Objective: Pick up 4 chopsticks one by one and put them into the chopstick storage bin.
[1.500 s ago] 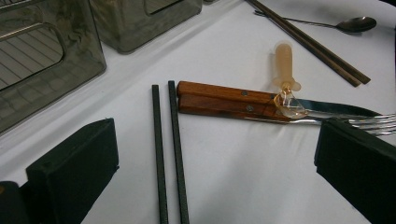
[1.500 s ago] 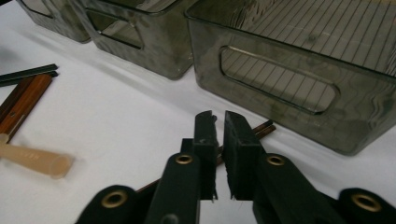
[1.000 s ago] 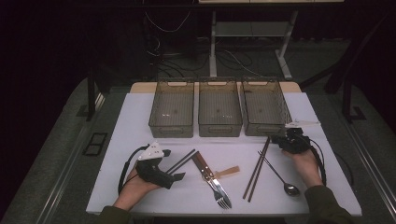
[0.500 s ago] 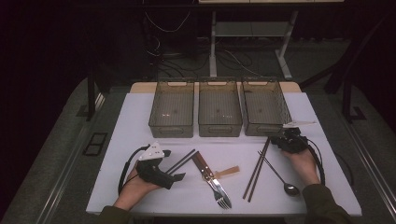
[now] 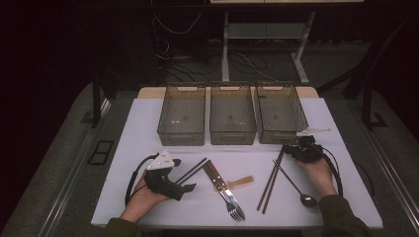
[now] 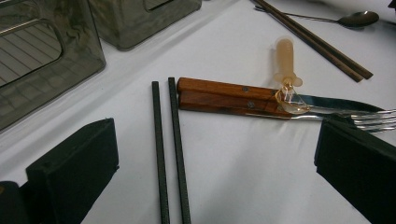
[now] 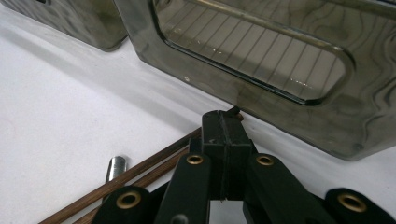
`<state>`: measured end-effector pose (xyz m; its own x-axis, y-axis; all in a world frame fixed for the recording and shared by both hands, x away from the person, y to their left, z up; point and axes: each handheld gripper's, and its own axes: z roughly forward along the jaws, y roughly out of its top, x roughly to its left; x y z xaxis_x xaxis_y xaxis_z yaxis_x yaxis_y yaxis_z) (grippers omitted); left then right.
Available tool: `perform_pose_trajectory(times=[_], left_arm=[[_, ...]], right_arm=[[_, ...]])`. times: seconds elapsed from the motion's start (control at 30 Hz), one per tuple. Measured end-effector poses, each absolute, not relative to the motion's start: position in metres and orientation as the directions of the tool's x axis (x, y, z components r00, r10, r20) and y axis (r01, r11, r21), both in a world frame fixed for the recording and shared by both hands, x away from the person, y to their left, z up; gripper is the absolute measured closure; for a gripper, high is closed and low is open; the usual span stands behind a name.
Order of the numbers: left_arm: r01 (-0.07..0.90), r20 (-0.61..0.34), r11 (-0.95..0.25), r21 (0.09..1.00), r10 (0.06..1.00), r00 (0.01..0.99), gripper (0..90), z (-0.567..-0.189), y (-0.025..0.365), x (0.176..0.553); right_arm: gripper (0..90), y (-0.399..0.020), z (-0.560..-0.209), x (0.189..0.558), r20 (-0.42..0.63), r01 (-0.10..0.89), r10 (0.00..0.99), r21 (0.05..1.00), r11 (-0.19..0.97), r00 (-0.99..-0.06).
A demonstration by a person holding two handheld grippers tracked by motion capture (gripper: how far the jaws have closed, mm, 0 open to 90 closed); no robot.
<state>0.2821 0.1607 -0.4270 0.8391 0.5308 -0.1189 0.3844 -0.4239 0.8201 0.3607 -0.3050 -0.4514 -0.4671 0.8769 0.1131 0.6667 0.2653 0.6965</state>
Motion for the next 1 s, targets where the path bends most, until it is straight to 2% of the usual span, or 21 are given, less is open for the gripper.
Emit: perform_pose_trajectory(times=[1.0], left_arm=[[0.387,-0.118,-0.424,0.819,0.536,0.836,0.0,-0.427,0.161,0.282]], right_arm=[[89.9,-0.292,-0.452,0.36,0.124,0.646,0.851,0.708,0.284,-0.51]])
